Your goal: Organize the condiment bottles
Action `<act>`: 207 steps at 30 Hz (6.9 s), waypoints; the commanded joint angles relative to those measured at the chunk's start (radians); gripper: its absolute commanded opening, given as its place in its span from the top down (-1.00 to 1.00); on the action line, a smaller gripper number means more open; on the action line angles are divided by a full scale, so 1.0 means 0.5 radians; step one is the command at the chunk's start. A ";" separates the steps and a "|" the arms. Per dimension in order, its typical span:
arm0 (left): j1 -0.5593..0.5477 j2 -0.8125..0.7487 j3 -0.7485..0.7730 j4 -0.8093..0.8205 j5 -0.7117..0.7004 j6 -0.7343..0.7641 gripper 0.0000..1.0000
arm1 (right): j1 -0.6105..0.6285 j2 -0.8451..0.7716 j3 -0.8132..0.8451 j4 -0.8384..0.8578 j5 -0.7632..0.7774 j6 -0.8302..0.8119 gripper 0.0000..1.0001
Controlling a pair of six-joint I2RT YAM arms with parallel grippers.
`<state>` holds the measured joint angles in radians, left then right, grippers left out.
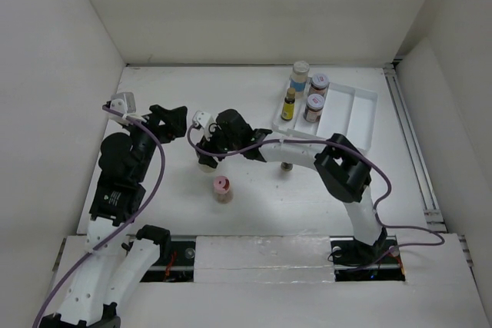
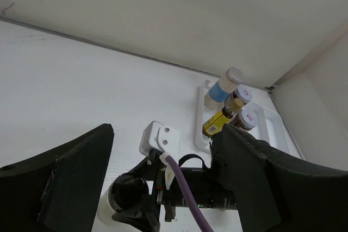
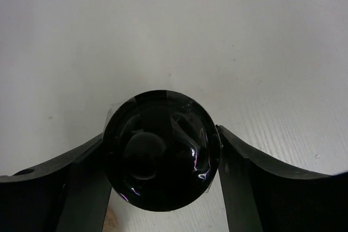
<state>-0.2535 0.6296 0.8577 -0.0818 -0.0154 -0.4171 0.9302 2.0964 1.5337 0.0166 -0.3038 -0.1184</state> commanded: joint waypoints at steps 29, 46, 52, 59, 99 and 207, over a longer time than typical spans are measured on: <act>-0.005 0.029 -0.004 0.069 0.086 0.015 -0.54 | -1.881 -0.923 -0.687 0.568 0.538 0.439 -0.11; -0.005 0.069 -0.004 0.069 0.086 0.015 -0.54 | -1.986 -0.278 -0.248 0.504 0.460 0.439 -0.37; -0.005 0.069 -0.004 0.069 0.065 0.015 -0.54 | -1.968 -0.339 -0.242 0.458 0.460 0.421 -0.88; -0.005 0.069 -0.004 0.069 0.105 0.015 -0.54 | -1.809 -0.951 -0.619 0.436 0.479 0.403 -0.73; -0.005 0.014 -0.022 0.084 0.083 0.034 -0.34 | 0.088 -0.612 -0.834 0.590 -0.358 0.062 0.16; -0.005 0.118 -0.022 0.102 0.356 0.015 -0.65 | -2.157 -1.371 -0.752 0.387 0.716 0.433 0.23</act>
<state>-0.2539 0.6853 0.8566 -0.0792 0.1329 -0.4126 -0.0628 1.3163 1.1164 0.1986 0.1329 0.0834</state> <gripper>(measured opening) 0.822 0.511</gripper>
